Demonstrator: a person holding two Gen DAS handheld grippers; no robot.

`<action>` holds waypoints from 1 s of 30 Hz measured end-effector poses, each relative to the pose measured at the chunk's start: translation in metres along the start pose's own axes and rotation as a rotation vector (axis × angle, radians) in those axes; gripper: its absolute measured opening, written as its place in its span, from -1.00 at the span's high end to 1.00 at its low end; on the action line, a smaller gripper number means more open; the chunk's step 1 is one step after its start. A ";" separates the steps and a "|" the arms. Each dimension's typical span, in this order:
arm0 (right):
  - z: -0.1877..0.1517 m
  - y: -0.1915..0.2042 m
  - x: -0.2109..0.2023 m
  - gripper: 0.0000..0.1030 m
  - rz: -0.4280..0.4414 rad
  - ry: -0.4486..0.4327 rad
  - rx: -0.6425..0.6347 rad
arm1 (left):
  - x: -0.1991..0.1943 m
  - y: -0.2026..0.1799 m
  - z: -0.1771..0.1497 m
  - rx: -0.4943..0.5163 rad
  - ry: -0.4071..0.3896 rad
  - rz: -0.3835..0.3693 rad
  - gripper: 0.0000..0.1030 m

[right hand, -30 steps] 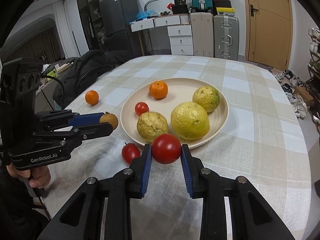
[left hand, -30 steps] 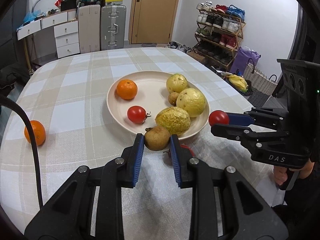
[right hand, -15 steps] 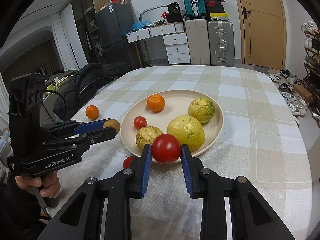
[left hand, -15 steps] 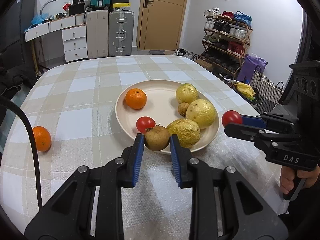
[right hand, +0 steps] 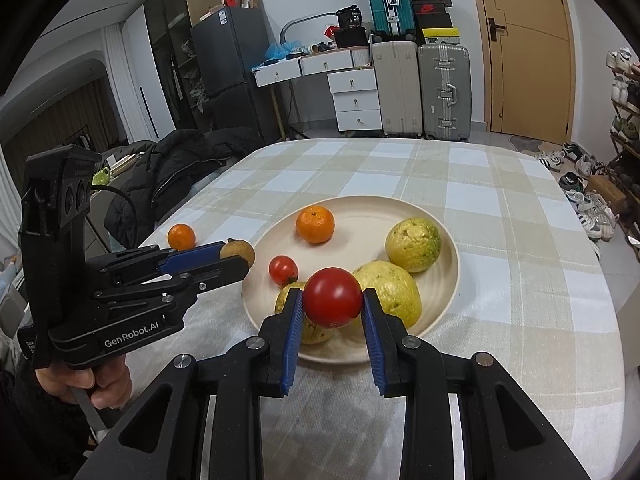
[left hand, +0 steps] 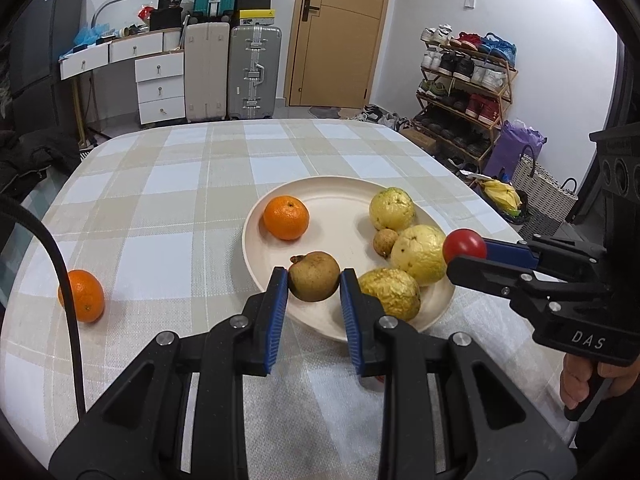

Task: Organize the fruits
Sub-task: 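Carry the brown fruit with the left tool while the right carries the tomato to the plate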

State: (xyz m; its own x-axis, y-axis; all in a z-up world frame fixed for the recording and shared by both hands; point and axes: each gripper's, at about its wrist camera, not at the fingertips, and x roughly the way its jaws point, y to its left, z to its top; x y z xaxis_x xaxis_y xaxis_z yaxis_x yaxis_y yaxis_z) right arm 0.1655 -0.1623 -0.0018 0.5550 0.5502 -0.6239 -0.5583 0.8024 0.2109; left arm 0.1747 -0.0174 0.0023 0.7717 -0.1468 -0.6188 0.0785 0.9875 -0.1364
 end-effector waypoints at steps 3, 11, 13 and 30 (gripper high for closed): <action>0.004 -0.003 0.005 0.41 -0.003 0.000 0.013 | 0.005 0.000 0.005 -0.001 -0.003 0.010 0.53; 0.016 -0.011 0.017 0.41 0.006 0.007 0.034 | 0.019 -0.002 0.014 0.012 -0.006 0.026 0.53; 0.017 -0.008 0.020 0.41 0.002 0.012 0.019 | 0.023 -0.003 0.014 0.012 -0.004 0.028 0.53; 0.032 -0.014 0.040 0.41 -0.012 0.012 0.069 | 0.045 -0.005 0.023 0.009 0.004 0.051 0.53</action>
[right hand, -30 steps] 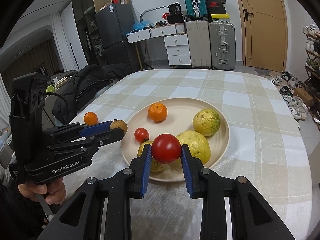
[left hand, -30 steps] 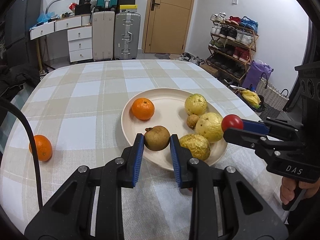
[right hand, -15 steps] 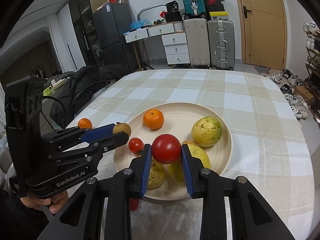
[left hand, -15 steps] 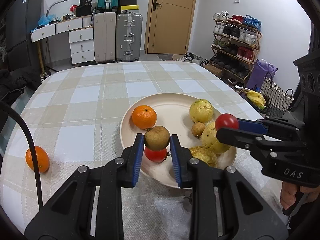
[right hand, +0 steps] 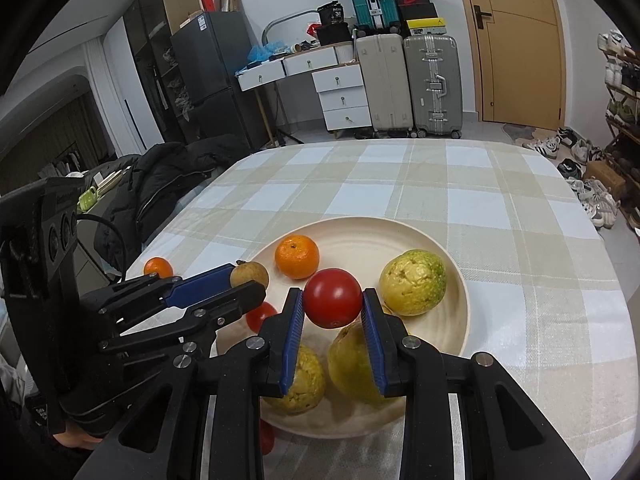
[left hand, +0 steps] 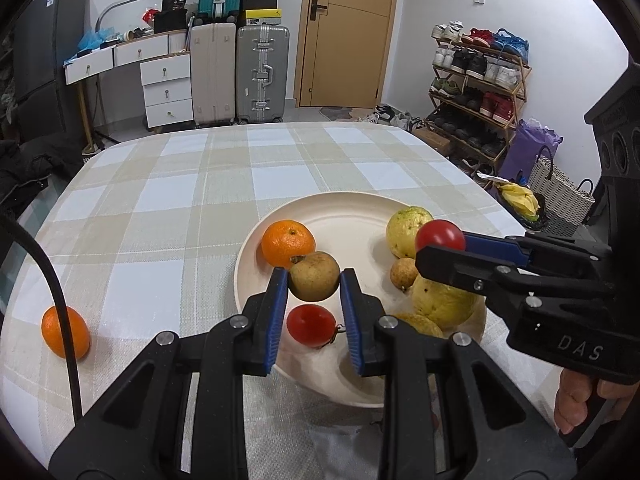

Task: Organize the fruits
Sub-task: 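Carry the brown fruit with the left tool while the right carries the tomato to the plate, then open both tools over the plate to release the brown fruit and tomato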

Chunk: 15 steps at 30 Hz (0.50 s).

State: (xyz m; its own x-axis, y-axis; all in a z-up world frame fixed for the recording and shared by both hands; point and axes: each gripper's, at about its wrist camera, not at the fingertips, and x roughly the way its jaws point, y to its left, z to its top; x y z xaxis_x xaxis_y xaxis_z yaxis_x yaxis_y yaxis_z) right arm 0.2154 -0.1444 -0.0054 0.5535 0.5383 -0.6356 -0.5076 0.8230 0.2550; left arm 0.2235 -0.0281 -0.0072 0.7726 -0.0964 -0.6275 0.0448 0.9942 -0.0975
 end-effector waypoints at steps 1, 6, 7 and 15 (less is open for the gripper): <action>0.000 -0.001 0.002 0.41 0.002 0.006 0.004 | 0.002 0.000 0.001 0.001 0.000 0.001 0.53; 0.002 -0.002 0.005 0.41 0.001 0.005 0.011 | 0.010 0.000 0.003 0.002 0.002 0.014 0.53; 0.002 -0.003 0.005 0.41 -0.002 0.005 0.011 | 0.011 -0.001 0.003 0.004 0.003 0.018 0.53; 0.001 -0.005 0.003 0.29 -0.004 0.001 0.023 | 0.011 -0.005 0.001 0.028 -0.009 0.037 0.53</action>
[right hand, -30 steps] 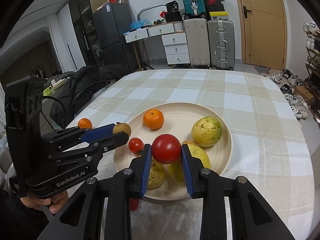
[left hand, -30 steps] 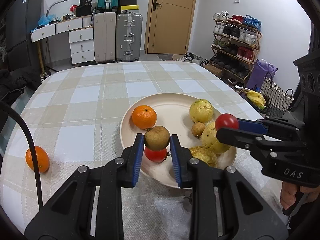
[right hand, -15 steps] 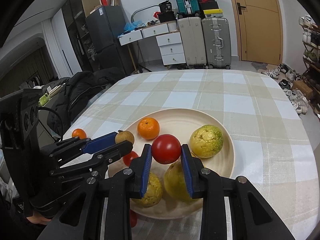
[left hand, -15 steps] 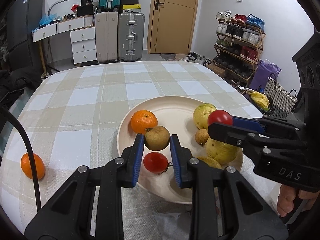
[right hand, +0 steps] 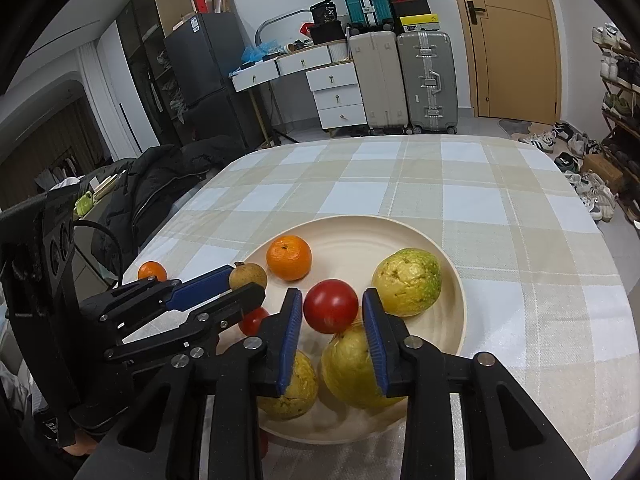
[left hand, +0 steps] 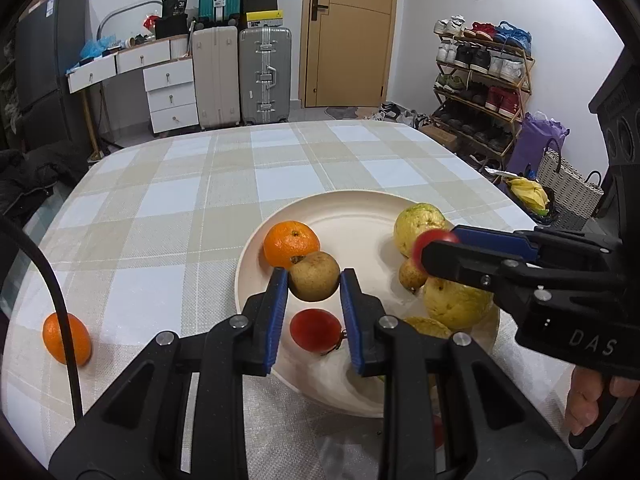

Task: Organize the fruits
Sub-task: 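Open both tools over the plate to release the brown fruit and tomato, then withdraw both open tools from the plate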

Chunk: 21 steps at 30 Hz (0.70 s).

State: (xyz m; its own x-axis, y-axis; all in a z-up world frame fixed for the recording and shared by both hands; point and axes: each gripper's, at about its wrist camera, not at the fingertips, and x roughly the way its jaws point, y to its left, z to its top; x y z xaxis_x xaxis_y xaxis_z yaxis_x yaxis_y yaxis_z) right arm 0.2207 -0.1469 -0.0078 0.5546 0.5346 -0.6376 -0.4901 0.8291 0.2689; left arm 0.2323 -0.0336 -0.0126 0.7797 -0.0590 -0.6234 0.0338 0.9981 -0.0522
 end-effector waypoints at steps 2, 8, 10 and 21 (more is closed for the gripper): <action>-0.001 -0.001 -0.003 0.21 -0.003 -0.009 0.002 | -0.002 0.000 0.000 0.001 -0.005 0.008 0.53; -0.004 0.003 -0.016 -0.34 -0.035 -0.044 -0.030 | -0.016 -0.001 -0.004 0.028 -0.029 0.022 0.50; -0.005 0.004 -0.022 -0.72 -0.050 -0.057 -0.035 | -0.022 -0.002 -0.005 0.038 -0.027 0.035 0.22; -0.026 -0.001 -0.051 -0.99 -0.102 -0.064 -0.027 | -0.082 0.003 -0.027 0.055 -0.125 0.048 -0.98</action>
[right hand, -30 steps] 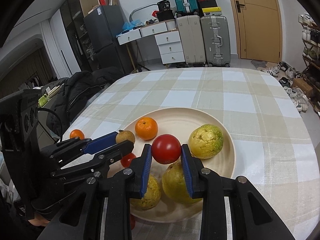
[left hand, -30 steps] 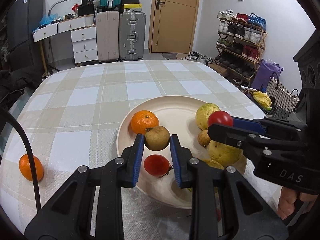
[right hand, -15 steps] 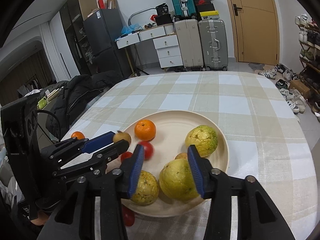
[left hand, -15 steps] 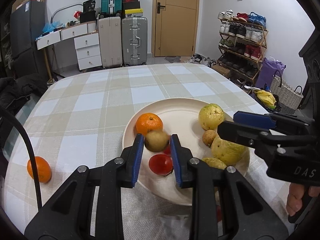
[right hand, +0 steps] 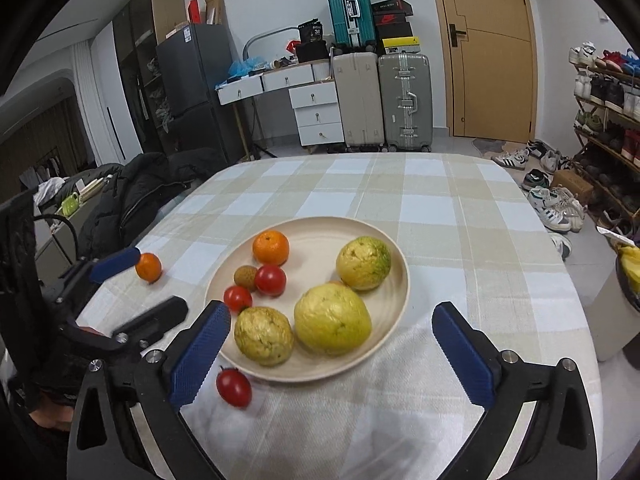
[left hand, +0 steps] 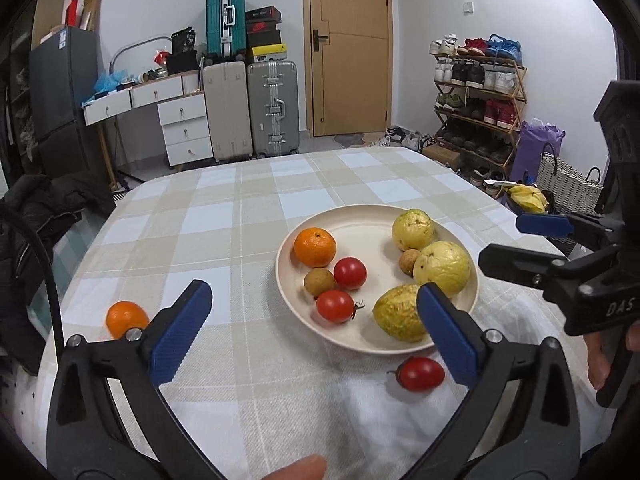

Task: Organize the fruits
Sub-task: 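Withdraw both open tools from the plate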

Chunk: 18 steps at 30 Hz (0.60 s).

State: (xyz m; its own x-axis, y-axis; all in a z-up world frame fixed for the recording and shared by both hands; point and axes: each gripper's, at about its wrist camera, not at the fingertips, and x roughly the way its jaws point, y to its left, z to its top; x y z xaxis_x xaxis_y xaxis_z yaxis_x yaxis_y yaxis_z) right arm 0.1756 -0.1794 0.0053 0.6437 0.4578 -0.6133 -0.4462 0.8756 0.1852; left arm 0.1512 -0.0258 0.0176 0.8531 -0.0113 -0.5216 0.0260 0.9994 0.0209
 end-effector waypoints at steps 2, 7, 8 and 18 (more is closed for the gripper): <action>-0.005 0.002 -0.002 -0.99 0.000 0.009 -0.001 | -0.009 0.001 -0.003 0.003 -0.003 0.000 -0.98; -0.014 0.007 -0.002 -1.00 0.007 0.042 -0.021 | -0.030 0.002 -0.006 0.022 -0.006 0.019 -0.98; -0.015 0.008 -0.002 -1.00 0.005 0.046 -0.027 | -0.032 0.003 -0.006 0.022 -0.007 0.021 -0.98; -0.022 0.021 0.004 -1.00 0.009 0.090 -0.045 | -0.031 0.026 -0.006 -0.004 0.027 0.049 -0.98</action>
State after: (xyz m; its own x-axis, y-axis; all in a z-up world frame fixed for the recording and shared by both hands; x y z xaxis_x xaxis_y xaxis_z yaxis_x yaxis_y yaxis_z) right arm 0.1553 -0.1625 -0.0104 0.5821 0.4478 -0.6787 -0.4801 0.8629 0.1576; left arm 0.1221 0.0005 0.0295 0.8391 0.0388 -0.5426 -0.0178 0.9989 0.0439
